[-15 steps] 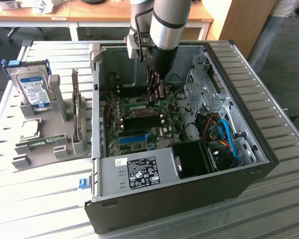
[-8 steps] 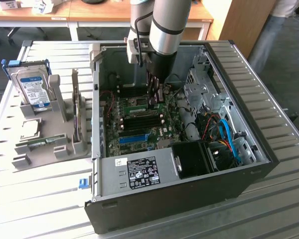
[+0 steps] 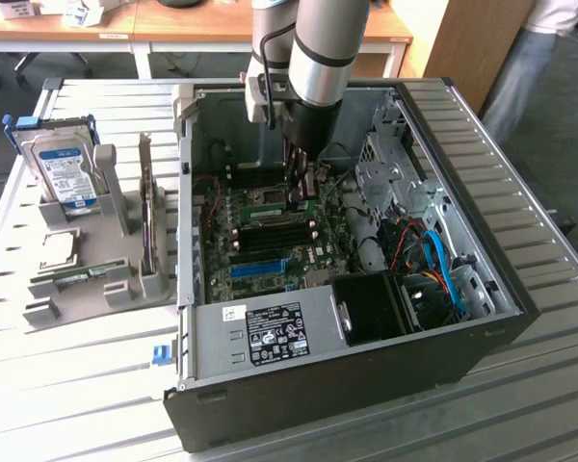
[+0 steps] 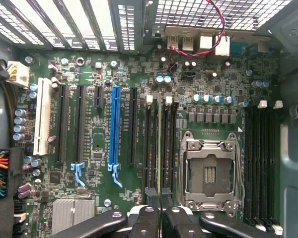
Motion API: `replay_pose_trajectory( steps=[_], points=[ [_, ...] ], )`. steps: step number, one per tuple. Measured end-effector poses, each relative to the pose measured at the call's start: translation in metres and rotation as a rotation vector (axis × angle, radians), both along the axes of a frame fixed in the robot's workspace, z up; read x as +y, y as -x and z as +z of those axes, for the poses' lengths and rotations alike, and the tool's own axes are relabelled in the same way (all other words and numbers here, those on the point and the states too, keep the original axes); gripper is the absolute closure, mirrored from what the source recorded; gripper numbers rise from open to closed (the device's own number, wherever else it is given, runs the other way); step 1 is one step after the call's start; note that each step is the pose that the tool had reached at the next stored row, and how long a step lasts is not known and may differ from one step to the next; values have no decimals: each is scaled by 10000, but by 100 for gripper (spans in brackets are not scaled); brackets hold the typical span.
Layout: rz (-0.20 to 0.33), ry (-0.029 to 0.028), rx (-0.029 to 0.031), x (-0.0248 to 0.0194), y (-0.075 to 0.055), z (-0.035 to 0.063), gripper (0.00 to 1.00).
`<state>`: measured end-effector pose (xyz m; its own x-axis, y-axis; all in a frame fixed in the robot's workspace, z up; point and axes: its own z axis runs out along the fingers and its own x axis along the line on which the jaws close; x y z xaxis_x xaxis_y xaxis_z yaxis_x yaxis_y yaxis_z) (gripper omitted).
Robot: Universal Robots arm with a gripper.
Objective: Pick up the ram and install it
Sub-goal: 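Insert the ram into the slot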
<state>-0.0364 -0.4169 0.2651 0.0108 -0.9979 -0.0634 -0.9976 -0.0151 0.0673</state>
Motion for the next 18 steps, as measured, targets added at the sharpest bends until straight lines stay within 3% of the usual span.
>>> replay_pose_trajectory(
  steps=[5,14,18],
  points=[
    [-3,-1,-1,-5,1,0,88],
    [-7,2,-1,-78,0,0,88],
    [-7,1,-1,-83,0,0,88]
  ],
)
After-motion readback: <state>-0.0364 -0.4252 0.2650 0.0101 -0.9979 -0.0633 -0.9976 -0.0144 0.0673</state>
